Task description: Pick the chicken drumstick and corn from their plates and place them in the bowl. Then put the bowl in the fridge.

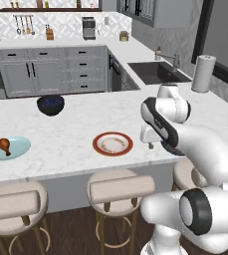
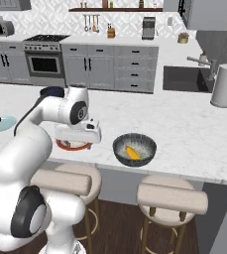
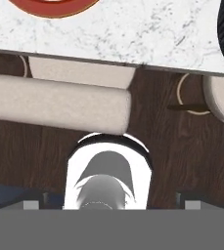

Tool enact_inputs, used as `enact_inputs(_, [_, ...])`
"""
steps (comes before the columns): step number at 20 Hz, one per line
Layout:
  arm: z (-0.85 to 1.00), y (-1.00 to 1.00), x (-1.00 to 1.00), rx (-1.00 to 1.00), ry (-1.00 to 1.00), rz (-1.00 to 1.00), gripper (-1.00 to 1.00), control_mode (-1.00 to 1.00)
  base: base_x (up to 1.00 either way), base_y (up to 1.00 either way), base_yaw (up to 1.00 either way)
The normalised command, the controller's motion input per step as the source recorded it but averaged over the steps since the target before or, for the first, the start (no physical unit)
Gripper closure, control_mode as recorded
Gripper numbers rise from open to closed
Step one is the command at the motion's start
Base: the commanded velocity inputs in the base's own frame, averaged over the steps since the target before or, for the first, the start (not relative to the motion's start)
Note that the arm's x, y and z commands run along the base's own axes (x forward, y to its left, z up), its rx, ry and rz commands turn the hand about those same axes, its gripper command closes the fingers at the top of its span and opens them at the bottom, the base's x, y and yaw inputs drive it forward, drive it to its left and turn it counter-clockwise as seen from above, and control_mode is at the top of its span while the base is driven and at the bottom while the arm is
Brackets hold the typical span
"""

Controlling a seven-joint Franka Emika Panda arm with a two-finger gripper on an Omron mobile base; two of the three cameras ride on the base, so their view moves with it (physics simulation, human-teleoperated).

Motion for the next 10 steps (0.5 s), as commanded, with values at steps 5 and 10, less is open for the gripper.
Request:
enact_inputs(5, [0.01, 0.20, -0.50, 0.00, 0.00, -0.05, -1.00, -1.00, 0.00, 0.00, 0.00])
enact_inputs(10, [0.00, 0.00, 0.00, 0.00, 0.00, 0.00, -1.00, 1.00, -0.92, 0.77, -0.02])
